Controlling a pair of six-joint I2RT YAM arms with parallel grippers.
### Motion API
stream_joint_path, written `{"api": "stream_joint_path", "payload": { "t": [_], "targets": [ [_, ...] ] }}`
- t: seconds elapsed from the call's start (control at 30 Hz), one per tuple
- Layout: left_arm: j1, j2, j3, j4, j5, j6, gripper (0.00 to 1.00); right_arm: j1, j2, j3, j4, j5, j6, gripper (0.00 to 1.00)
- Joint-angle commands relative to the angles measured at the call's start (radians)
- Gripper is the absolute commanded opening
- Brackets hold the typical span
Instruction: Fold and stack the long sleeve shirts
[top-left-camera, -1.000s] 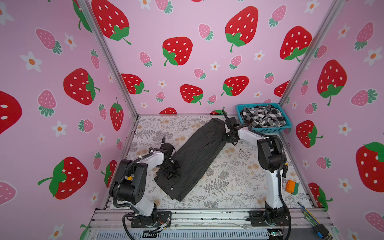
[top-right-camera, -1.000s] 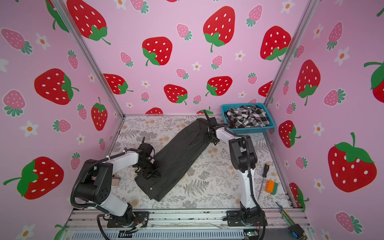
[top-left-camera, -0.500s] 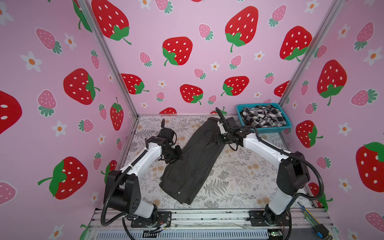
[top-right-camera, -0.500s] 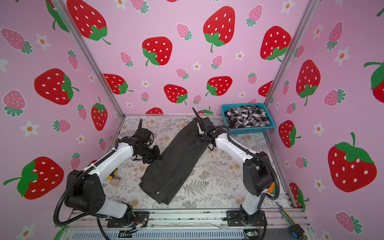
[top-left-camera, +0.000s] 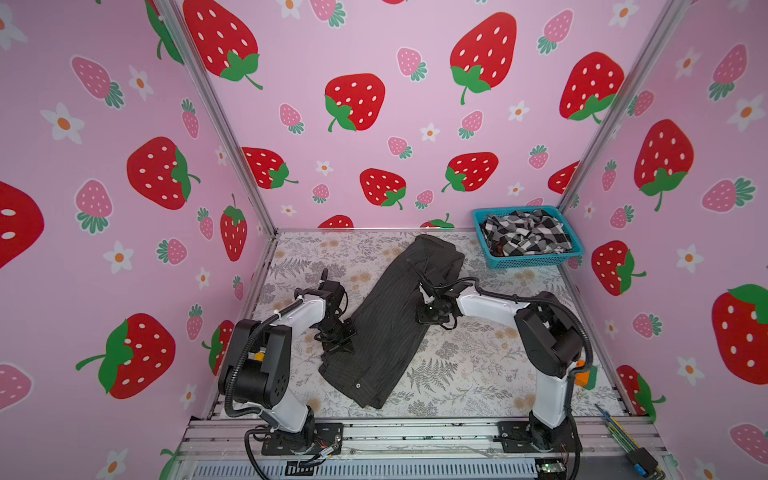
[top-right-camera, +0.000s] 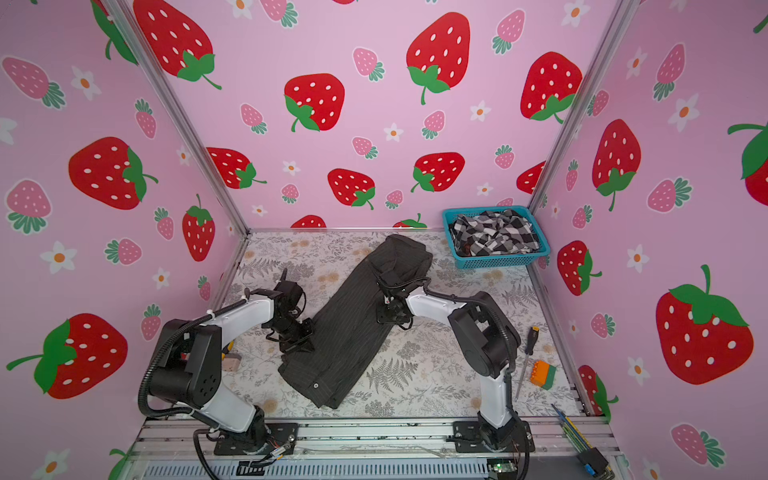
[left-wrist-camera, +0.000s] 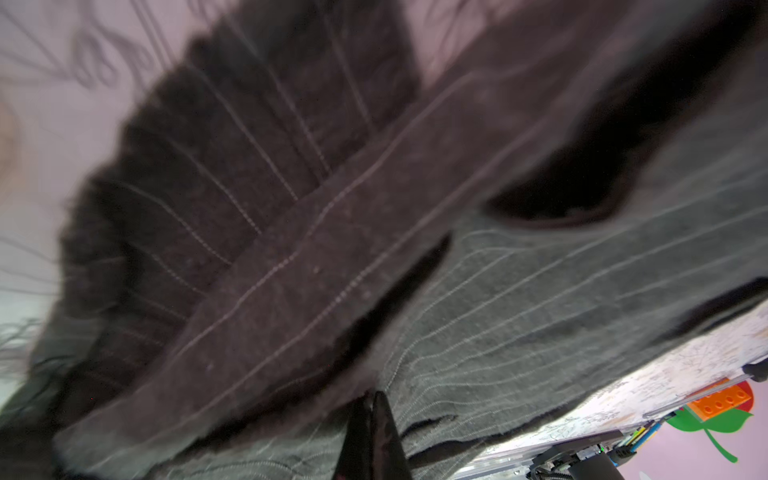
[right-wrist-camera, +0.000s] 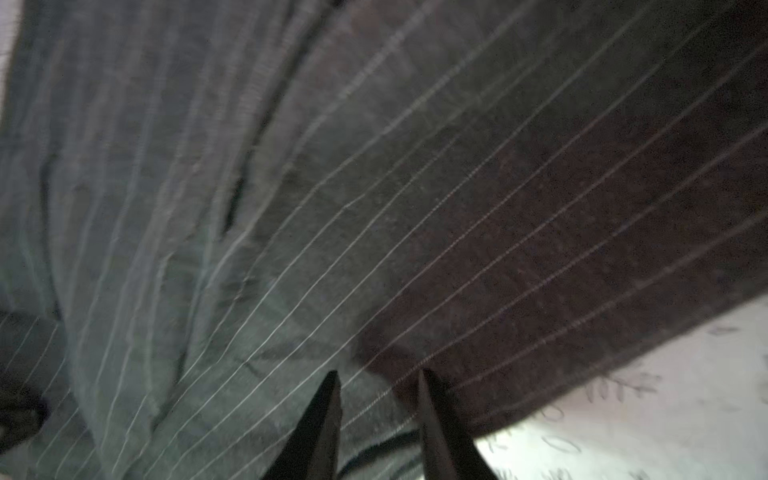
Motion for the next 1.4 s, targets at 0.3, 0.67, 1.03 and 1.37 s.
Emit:
{"api": "stream_joint_path", "payload": {
  "t": [0.3, 0.67, 1.03, 1.37],
  "targets": [
    [-0.317, 0.103, 0.017, 0.204, 0.098, -0.227, 0.00, -0.173, 0.273, 0.404, -0.169, 0.124, -0.120, 0.29],
    [-0.405, 0.113, 0.217, 0.180, 0.101, -0.245, 0.18, -0.194, 0.320, 0.689, -0.274, 0.082, -0.293, 0.34],
    [-0.250, -0.053, 0.195, -0.015, -0.036, -0.007, 0.15, -0.012, -0.234, -0.007, -0.024, 0.048, -0.095, 0.61],
    [-0.232, 0.060, 0.097, 0.064, 0.031, -0.028, 0.01, 0.127, -0.197, -0.179, 0.056, 0.008, 0.049, 0.58]
  ]
}}
